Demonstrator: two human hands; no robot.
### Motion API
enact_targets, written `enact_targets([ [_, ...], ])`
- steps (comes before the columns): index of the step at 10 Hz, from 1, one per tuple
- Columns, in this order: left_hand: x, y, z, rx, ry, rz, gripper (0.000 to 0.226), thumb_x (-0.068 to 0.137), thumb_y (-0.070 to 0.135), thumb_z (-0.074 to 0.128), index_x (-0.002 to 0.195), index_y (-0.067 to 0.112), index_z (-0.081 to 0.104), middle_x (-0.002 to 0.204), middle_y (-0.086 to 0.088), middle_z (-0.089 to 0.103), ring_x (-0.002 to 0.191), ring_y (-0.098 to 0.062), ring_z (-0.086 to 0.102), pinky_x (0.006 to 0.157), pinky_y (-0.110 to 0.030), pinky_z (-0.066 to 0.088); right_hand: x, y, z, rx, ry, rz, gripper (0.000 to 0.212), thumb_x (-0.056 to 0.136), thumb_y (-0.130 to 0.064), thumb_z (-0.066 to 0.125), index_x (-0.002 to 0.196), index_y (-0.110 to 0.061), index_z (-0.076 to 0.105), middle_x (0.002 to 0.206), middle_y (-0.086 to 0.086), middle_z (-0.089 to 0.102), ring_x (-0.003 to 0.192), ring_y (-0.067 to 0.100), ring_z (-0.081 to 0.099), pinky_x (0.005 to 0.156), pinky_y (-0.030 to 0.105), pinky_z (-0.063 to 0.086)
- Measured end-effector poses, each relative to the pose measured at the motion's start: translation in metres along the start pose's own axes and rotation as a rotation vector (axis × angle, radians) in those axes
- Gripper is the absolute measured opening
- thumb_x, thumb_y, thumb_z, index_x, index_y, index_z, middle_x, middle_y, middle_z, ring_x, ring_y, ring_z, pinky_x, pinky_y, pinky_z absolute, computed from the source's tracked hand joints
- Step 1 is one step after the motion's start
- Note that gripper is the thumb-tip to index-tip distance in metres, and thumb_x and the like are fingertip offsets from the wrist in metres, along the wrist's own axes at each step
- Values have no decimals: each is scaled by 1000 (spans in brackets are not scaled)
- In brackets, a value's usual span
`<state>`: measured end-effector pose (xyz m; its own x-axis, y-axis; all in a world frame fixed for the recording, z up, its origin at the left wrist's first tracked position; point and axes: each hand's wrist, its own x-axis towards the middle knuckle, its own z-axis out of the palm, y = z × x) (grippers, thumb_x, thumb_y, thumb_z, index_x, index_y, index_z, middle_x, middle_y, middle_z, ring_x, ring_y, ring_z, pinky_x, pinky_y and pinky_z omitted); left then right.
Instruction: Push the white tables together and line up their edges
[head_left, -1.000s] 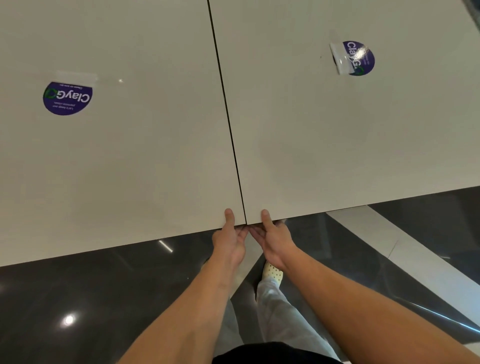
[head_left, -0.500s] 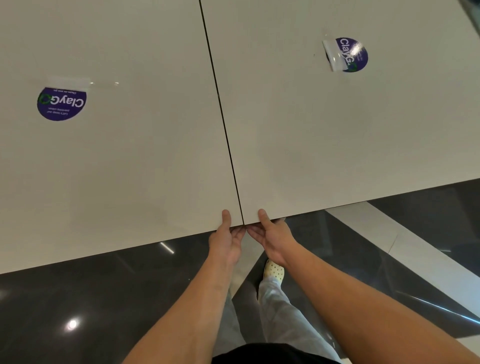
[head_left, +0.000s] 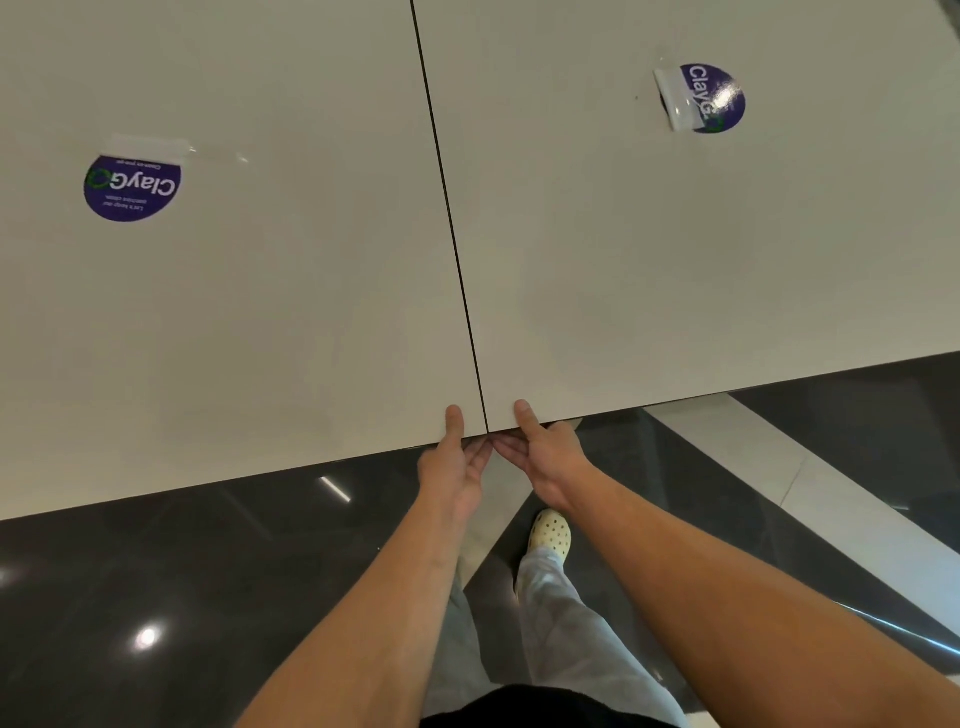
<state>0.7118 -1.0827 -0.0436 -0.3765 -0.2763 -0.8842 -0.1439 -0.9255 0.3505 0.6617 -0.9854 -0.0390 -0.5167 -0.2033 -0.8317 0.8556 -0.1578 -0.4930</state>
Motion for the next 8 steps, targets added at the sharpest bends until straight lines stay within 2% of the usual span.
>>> enact_targets([
  [1, 0, -2, -2, 24, -15, 5, 43, 91, 21, 59, 125, -2, 49, 121, -23, 60, 102, -30, 64, 95, -40, 48, 1, 1, -2, -9, -10, 2, 40, 96, -23, 55, 121, 8, 49, 108, 26, 66, 94, 30, 69, 85, 36, 55],
  [4, -4, 0, -4, 54, -44, -27, 41, 92, 20, 57, 127, 0, 49, 121, -20, 61, 99, -23, 64, 96, -35, 45, 1, 2, -4, -47, -25, 11, 41, 96, -26, 54, 121, 7, 52, 108, 25, 67, 95, 29, 69, 79, 31, 57],
  [5, -9, 3, -12, 230, -78, -64, 38, 92, 26, 58, 120, 2, 55, 114, -16, 65, 104, -22, 63, 93, -36, 48, 0, -2, -5, -132, -17, 15, 44, 95, -31, 56, 118, 6, 56, 104, 22, 69, 90, 27, 69, 78, 31, 57],
  [6, -19, 12, -25, 850, -39, 22, 38, 84, 53, 59, 99, 18, 61, 99, -1, 68, 96, -17, 62, 84, -37, 51, -7, -5, -10, -271, 14, 18, 46, 93, -46, 54, 114, -6, 59, 105, 13, 70, 92, 24, 69, 82, 37, 55],
  [7, -25, 25, -46, 1404, 4, 315, 40, 81, 63, 54, 90, 24, 60, 85, 11, 63, 79, -3, 56, 62, -22, 41, -20, -8, -22, -501, 46, 15, 55, 91, -61, 43, 103, -10, 61, 92, 11, 74, 85, 24, 70, 79, 37, 54],
  [8, -36, 41, -60, 1687, 29, 564, 39, 85, 59, 51, 94, 22, 61, 77, 17, 56, 75, -2, 54, 62, -24, 42, -41, -9, -38, -619, 156, -132, 55, 94, -57, 41, 89, -8, 65, 72, 10, 73, 70, 22, 70, 75, 37, 53],
])
